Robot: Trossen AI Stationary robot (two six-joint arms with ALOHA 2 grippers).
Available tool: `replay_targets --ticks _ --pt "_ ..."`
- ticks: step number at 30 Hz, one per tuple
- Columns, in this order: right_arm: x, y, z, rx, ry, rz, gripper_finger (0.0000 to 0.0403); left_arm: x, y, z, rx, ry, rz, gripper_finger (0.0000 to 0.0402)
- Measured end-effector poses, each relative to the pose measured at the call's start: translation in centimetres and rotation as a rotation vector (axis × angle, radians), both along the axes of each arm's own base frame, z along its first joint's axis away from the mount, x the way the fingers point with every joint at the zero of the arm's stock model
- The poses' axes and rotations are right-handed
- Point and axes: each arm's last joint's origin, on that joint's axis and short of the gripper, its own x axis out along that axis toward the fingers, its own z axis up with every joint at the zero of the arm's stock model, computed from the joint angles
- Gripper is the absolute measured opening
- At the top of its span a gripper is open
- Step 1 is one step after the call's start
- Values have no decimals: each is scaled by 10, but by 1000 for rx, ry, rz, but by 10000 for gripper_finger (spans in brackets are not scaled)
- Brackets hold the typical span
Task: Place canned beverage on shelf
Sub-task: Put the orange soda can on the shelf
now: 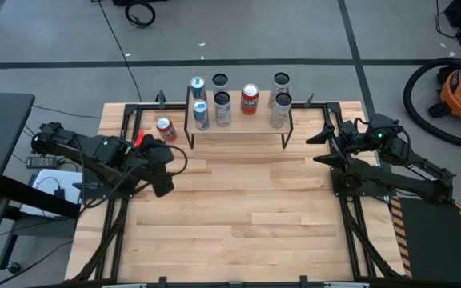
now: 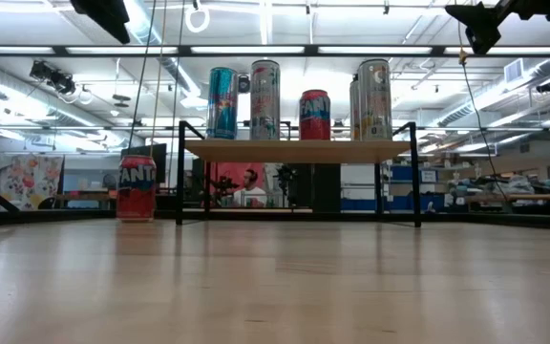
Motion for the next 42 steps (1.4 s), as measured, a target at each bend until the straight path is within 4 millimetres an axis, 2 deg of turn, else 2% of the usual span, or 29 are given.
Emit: replay_targets --ticks 10,20,24,31,42 --pt "0 0 0 0 0 0 339 14 -5 8 -28 -157 -32 314" --pt "0 0 0 1 1 0 339 9 2 4 4 -67 -48 314" --pt "0 0 0 1 1 0 339 8 12 3 18 -27 -3 314" --pt "0 0 0 1 2 0 339 -3 36 -4 60 141 90 314" --pt "0 0 -4 14 35 1 339 -10 91 -5 47 194 383 314"
